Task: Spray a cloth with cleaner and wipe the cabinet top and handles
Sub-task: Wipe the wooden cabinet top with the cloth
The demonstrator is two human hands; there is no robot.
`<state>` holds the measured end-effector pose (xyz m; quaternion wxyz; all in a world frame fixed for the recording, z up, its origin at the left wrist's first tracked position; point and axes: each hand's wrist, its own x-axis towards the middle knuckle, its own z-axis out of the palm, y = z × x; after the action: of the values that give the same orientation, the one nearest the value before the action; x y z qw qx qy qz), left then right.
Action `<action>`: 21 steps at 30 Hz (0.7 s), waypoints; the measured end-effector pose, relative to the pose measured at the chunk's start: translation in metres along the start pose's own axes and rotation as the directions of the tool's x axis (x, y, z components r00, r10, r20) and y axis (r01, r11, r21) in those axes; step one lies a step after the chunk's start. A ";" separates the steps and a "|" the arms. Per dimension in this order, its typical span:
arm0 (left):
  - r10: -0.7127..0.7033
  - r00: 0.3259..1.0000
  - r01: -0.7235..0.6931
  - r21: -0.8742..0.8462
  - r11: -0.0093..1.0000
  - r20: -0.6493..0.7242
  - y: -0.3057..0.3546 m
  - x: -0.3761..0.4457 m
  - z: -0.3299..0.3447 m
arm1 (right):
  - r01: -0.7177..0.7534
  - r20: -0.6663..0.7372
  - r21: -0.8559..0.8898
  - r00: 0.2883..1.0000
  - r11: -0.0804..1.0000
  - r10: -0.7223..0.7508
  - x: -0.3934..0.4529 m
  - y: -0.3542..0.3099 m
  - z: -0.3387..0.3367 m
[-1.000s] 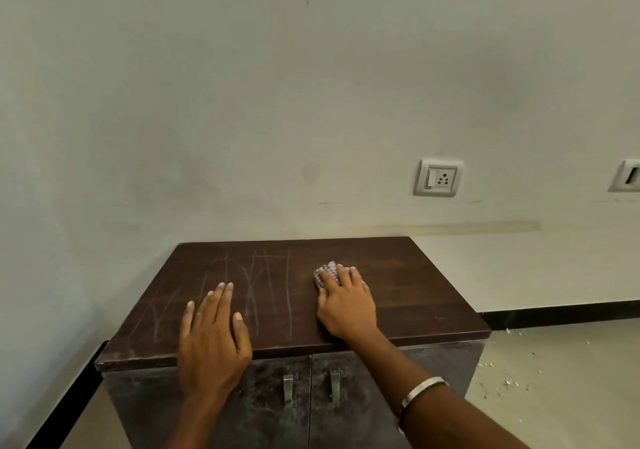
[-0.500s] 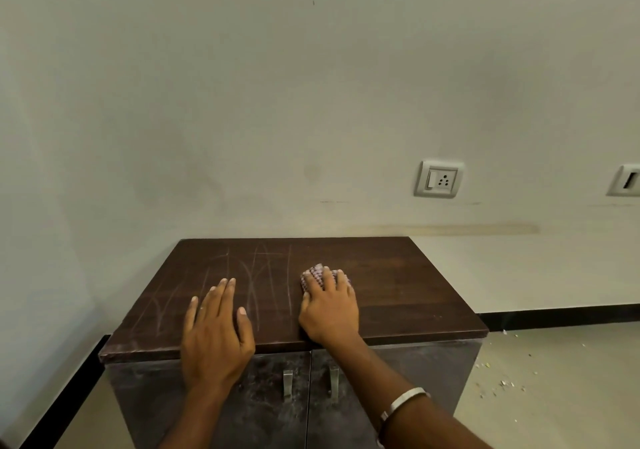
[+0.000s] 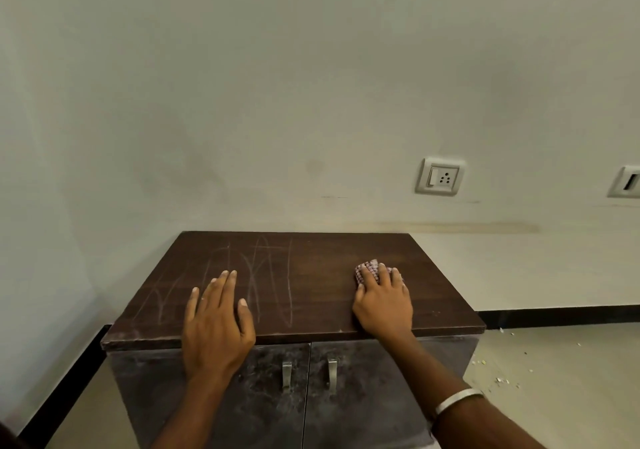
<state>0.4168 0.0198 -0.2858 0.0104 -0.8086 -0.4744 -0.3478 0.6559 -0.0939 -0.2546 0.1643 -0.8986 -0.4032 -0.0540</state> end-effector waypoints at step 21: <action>-0.015 1.000 0.016 -0.008 1.000 0.009 -0.001 0.000 0.000 | 0.105 -0.101 0.028 0.990 0.994 -0.101 -0.031 -0.006 0.004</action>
<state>0.4161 0.0204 -0.2864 0.0023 -0.8064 -0.4792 -0.3464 0.6302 -0.1106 -0.2639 0.1959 -0.8699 -0.4413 -0.1003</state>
